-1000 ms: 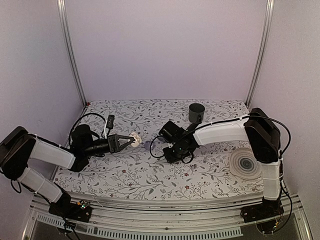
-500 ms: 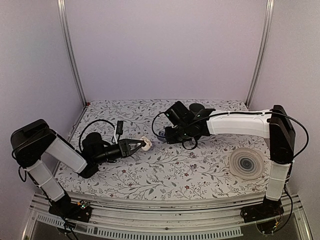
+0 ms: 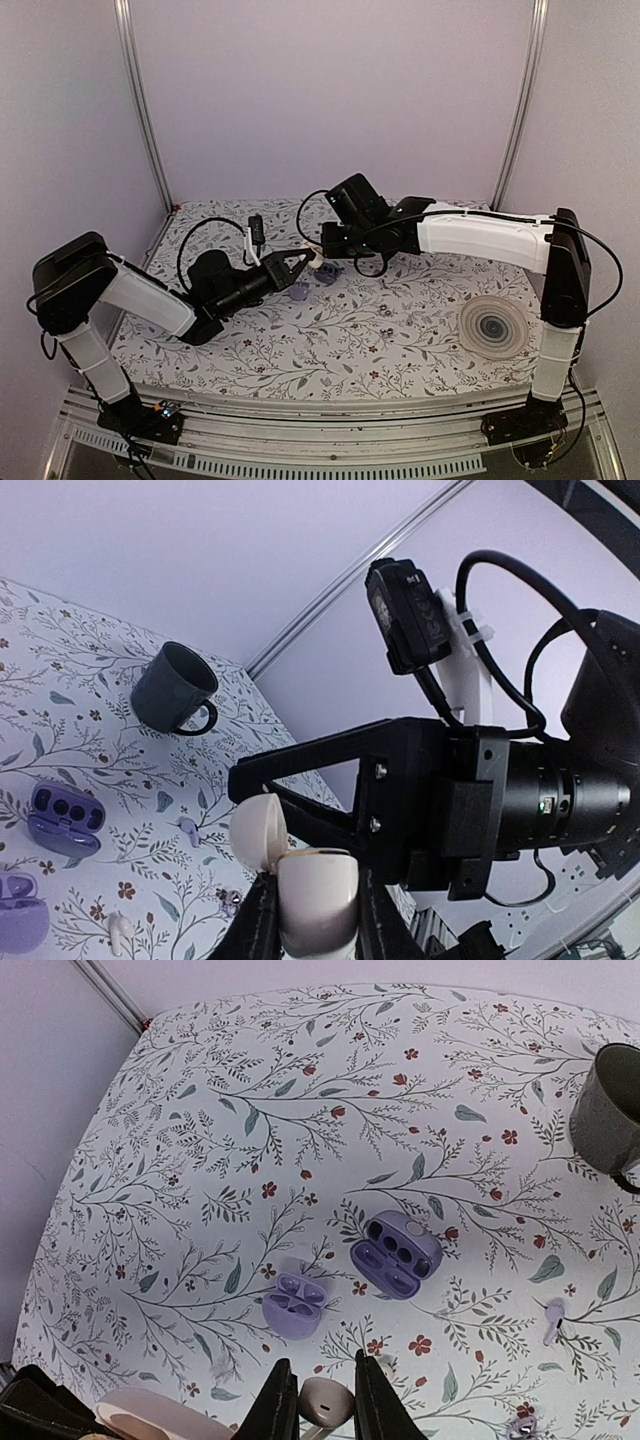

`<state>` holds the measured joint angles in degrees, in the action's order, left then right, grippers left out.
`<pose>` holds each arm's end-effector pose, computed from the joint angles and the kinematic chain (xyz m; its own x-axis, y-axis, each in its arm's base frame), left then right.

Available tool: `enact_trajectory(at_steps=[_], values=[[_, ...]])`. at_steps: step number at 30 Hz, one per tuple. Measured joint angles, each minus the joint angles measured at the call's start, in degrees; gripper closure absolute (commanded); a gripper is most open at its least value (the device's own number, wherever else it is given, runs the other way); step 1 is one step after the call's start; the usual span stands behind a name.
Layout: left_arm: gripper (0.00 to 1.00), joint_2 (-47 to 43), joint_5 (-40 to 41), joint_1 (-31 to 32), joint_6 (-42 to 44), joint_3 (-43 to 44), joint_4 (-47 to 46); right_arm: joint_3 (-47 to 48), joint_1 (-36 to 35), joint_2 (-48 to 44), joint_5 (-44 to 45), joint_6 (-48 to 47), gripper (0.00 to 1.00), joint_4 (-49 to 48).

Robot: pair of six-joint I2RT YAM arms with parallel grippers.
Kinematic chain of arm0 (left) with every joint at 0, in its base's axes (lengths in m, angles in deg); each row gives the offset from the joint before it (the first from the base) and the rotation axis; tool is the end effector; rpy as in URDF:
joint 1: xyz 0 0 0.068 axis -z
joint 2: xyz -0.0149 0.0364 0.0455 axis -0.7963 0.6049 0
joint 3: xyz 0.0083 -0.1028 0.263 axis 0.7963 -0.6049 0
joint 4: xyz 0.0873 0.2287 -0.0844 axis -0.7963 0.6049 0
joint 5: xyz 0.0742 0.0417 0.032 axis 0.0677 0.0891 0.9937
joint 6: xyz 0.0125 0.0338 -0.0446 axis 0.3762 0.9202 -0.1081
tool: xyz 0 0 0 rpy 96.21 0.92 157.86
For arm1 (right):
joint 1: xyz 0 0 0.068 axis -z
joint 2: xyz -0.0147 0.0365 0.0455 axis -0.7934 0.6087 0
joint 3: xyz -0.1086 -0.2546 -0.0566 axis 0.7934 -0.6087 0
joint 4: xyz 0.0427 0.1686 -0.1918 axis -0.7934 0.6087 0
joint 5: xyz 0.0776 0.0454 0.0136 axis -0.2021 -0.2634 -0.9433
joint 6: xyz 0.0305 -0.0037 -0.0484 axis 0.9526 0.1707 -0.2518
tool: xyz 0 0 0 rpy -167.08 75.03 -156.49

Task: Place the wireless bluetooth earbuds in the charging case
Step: Insert the right earbud into the right side groove of the charging case.

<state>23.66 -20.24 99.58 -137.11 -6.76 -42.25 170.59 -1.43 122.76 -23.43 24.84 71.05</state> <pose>0.2225 -0.2423 0.2044 -0.5601 -0.5127 -0.6507 0.5598 0.3447 -0.7535 0.2747 0.3565 0.2829 -0.6921 -0.0351 -0.7210 -0.3063 0.9187 0.2493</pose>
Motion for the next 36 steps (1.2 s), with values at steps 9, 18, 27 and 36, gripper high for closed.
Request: enact_trajectory(at_steps=[9, 18, 27, 36], values=[[1.00, 0.04, 7.43, 1.88, 2.64, 3.04, 4.79, 0.02, 0.00, -1.86, 3.98, 0.37, 0.80, -0.02], [1.00, 0.83, 9.44, 2.12, 3.04, 5.03, 6.36, 0.11, 0.00, -4.17, 5.01, 0.33, 0.80, -1.38], [1.00, 1.66, 9.29, 2.34, 4.11, 7.17, 6.43, 0.39, -0.22, -4.17, 4.90, -0.52, 0.80, -2.19], [1.00, 1.66, 9.27, 2.36, 4.48, 8.13, 6.34, 0.63, -0.96, -4.17, 4.66, -0.83, 0.80, -2.89]])
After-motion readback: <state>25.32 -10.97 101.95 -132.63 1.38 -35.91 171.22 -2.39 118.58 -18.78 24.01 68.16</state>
